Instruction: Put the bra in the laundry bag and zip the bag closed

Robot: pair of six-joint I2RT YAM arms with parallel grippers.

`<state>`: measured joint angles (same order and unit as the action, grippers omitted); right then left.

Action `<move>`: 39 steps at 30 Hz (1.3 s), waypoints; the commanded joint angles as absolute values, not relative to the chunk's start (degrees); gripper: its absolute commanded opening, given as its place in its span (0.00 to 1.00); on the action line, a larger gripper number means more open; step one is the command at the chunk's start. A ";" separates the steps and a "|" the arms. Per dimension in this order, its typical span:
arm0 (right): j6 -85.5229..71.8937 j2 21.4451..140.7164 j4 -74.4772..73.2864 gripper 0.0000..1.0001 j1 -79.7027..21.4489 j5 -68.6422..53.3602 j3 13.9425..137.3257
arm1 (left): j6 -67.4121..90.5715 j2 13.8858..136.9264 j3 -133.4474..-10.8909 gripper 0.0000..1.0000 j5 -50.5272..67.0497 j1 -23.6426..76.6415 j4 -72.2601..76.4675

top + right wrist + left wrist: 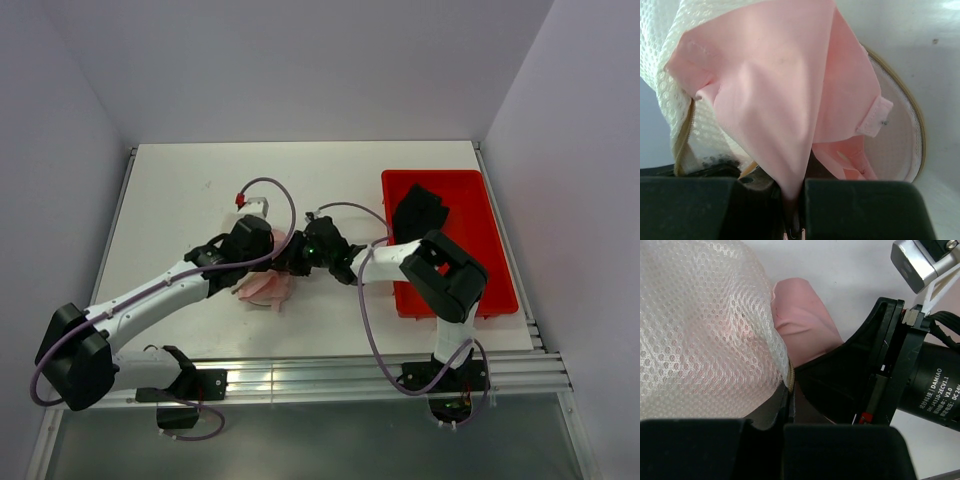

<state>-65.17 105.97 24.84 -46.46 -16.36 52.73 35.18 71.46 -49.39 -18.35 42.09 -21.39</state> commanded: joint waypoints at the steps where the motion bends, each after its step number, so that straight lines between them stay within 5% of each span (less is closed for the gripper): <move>1: -65.83 105.91 27.69 0.00 -47.72 -17.75 55.81 | 35.95 70.05 -49.22 0.00 -17.84 42.36 -18.63; 12: -59.07 98.54 20.75 0.00 -49.30 -14.77 49.75 | 37.18 71.63 -55.37 0.00 -29.00 42.01 -25.40; 39: -46.40 95.81 11.51 0.00 -55.28 -12.83 54.67 | 33.75 71.37 -56.25 0.00 -26.27 42.01 -22.76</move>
